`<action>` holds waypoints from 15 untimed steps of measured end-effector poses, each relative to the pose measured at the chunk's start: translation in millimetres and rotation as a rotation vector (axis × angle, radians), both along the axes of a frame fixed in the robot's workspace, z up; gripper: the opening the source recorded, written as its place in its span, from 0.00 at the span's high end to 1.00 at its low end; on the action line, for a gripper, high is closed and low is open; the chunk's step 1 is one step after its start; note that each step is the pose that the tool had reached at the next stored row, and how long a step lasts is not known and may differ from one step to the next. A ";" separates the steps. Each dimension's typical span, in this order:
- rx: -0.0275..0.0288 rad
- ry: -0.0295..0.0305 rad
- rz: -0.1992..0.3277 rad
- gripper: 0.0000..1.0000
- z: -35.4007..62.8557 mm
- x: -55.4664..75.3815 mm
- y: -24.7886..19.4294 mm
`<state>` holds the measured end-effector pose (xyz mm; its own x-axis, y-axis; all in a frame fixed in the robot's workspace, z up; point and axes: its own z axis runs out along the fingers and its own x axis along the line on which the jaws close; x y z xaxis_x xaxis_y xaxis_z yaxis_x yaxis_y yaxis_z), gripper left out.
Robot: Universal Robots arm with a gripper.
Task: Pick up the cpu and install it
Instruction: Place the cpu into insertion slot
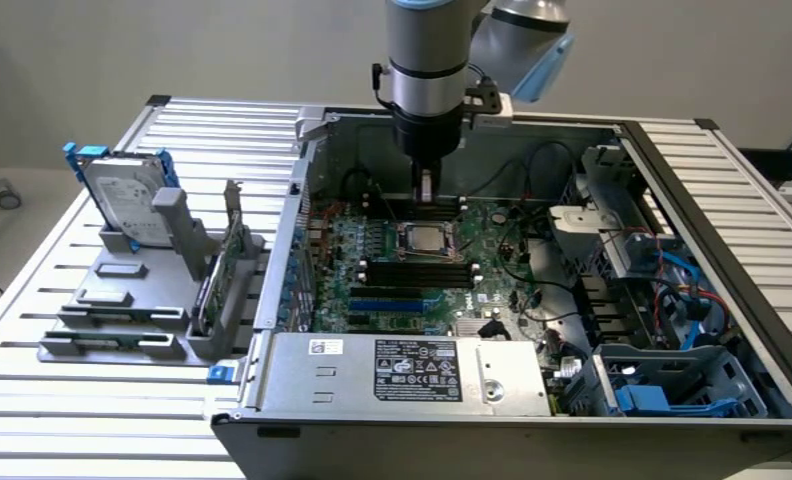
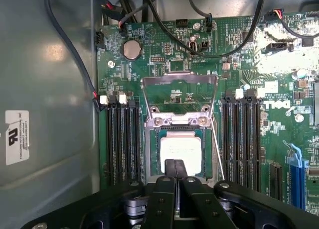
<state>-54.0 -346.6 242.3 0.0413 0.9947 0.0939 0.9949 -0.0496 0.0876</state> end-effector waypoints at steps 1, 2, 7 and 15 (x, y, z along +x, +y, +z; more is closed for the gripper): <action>0.0002 0.0047 0.000 0.89 -0.1 -1.2 -0.2; 0.0001 0.0116 0.000 0.89 -0.1 -2.2 -0.4; -0.0001 0.0677 0.000 0.89 0.0 -6.8 -1.3; -0.0003 0.1358 0.000 0.89 0.1 -10.0 -1.6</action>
<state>-64.0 -348.2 242.4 0.0539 0.9947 0.0871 0.9976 -0.0498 -0.0479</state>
